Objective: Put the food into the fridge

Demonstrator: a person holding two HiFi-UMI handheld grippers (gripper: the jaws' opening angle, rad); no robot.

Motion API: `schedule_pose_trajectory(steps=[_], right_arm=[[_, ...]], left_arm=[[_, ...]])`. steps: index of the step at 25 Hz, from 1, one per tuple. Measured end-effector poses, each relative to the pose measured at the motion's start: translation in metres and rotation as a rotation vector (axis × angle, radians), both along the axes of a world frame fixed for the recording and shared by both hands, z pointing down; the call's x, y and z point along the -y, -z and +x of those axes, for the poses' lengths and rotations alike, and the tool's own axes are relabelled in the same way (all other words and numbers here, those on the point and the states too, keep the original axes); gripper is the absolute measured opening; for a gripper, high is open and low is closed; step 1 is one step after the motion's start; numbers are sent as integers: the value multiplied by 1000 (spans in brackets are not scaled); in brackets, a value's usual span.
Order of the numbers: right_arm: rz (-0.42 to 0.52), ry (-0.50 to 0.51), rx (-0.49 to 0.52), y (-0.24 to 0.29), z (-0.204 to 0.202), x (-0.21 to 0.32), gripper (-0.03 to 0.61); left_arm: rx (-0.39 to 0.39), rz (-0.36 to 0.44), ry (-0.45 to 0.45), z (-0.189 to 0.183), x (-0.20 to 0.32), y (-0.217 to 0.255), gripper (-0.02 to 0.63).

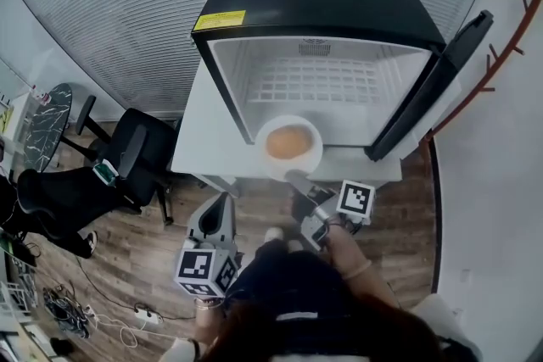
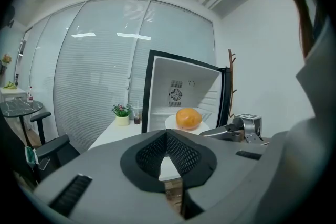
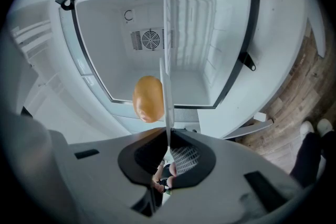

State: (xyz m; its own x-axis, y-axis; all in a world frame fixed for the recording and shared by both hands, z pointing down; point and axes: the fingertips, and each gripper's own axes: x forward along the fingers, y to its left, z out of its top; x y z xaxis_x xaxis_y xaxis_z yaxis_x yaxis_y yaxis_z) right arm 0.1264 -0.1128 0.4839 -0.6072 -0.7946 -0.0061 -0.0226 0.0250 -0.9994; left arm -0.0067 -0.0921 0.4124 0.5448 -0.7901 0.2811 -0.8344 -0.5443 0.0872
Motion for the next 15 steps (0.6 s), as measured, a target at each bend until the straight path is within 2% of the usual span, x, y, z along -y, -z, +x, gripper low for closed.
schedule_pose_trajectory(steps=[15], right_arm=[[41,-108,-8,20,46,34,12]], left_arm=[[-22,6,-109,41,46,-1,0]])
